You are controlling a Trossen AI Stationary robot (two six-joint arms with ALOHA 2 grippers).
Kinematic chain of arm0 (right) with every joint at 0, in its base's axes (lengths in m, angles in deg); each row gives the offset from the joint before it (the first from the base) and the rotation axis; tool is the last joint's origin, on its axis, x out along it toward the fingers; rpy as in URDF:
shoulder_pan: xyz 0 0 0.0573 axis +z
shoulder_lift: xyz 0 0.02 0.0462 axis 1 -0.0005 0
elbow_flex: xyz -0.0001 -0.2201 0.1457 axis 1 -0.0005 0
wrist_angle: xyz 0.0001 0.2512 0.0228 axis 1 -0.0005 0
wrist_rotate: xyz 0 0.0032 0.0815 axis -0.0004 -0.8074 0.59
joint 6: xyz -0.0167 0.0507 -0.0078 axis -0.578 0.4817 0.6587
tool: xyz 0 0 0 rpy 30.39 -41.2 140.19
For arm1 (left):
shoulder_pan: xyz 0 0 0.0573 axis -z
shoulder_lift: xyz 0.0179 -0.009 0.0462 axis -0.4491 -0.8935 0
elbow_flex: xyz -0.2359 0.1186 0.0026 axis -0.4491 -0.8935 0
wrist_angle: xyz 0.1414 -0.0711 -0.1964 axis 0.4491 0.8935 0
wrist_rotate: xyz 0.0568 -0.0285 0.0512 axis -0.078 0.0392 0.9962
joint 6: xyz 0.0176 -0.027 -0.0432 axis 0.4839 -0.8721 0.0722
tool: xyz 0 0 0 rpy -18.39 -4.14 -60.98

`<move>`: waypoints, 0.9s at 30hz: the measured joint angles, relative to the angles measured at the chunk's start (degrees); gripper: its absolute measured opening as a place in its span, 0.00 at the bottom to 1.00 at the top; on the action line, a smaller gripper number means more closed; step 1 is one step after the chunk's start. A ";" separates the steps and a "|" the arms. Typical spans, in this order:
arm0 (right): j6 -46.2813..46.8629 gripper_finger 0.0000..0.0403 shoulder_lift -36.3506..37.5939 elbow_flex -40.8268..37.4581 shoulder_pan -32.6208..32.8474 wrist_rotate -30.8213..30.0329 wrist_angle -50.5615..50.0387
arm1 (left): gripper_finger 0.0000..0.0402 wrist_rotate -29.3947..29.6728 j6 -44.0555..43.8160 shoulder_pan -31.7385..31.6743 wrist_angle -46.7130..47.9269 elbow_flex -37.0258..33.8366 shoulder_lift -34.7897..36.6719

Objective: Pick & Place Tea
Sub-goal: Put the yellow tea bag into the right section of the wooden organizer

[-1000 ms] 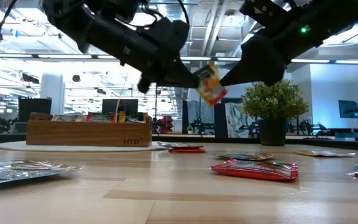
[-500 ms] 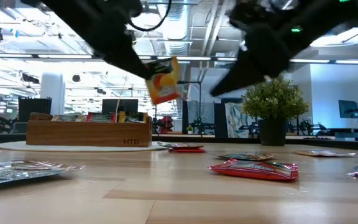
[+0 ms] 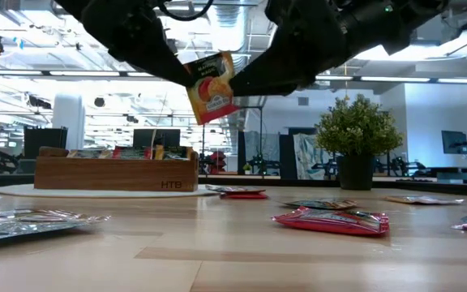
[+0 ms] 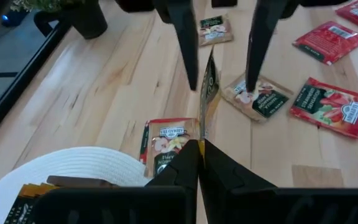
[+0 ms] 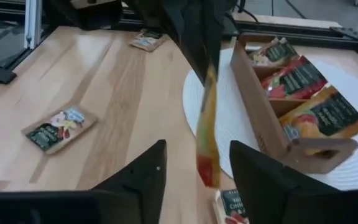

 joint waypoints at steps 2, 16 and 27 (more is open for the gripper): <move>-0.42 0.37 -0.30 0.42 -0.01 0.15 -0.98 | 0.00 0.04 0.00 -0.02 -0.27 0.00 0.00; -3.16 0.02 -1.53 3.24 -0.06 0.28 -8.81 | 0.00 1.04 -0.02 0.01 0.34 -0.04 0.00; 5.49 0.14 -1.53 4.09 -0.22 -2.51 -14.30 | 0.00 7.44 -0.82 0.68 8.08 0.00 1.40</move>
